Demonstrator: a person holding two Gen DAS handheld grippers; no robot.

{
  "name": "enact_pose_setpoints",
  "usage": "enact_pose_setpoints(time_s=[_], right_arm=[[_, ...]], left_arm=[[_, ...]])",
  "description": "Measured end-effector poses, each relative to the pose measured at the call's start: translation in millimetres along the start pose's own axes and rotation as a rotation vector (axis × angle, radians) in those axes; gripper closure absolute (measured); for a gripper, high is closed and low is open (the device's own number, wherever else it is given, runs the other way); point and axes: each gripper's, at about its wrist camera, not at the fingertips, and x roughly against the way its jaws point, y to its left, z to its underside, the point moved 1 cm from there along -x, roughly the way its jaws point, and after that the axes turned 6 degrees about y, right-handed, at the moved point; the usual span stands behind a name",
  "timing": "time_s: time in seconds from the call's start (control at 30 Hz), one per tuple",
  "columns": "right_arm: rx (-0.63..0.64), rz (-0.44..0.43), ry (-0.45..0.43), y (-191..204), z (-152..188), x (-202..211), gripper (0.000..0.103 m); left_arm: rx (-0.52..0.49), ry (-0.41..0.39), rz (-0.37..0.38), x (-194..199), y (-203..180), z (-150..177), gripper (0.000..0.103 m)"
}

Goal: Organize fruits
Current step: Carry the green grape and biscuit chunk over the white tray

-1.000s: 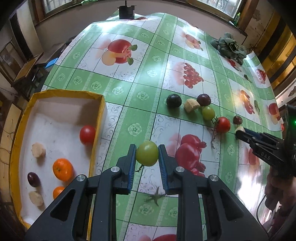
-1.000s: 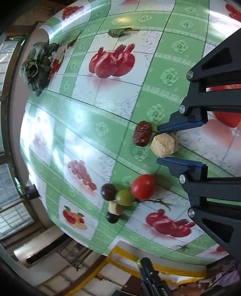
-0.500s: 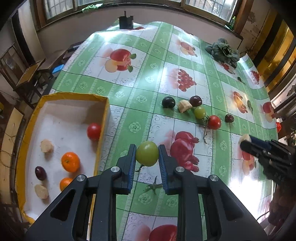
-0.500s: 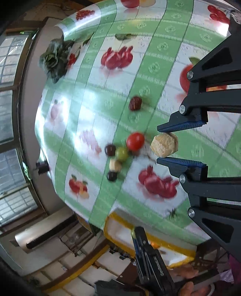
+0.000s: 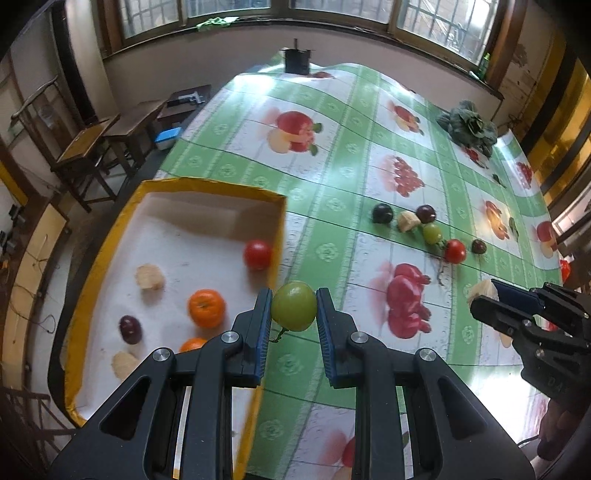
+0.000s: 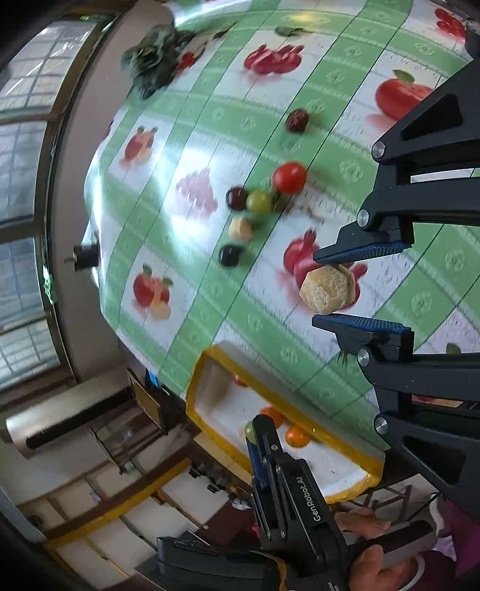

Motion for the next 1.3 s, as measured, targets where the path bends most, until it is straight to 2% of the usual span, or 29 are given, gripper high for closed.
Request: enact_pose_setpoints(time_s=[0.57,0.93,1.3], right_arm=[[0.119,-0.036,0.049,59.5,-20.2,-27.1,0.077],[0.153,-0.061,0.078,77.7,-31.8,-46.6,0.077],[0.191,-0.09,0.107,95.1,-51.6,-73.1,0.077]], left_arm=[[0.103,-0.002,-0.047,5.6,61.6,15.7,0.08],[0.149,0.027,-0.084,-2.4,94.8,22.1,0.08],[0.176,0.072,-0.088,-17.4,118.6,25.3,0.08]])
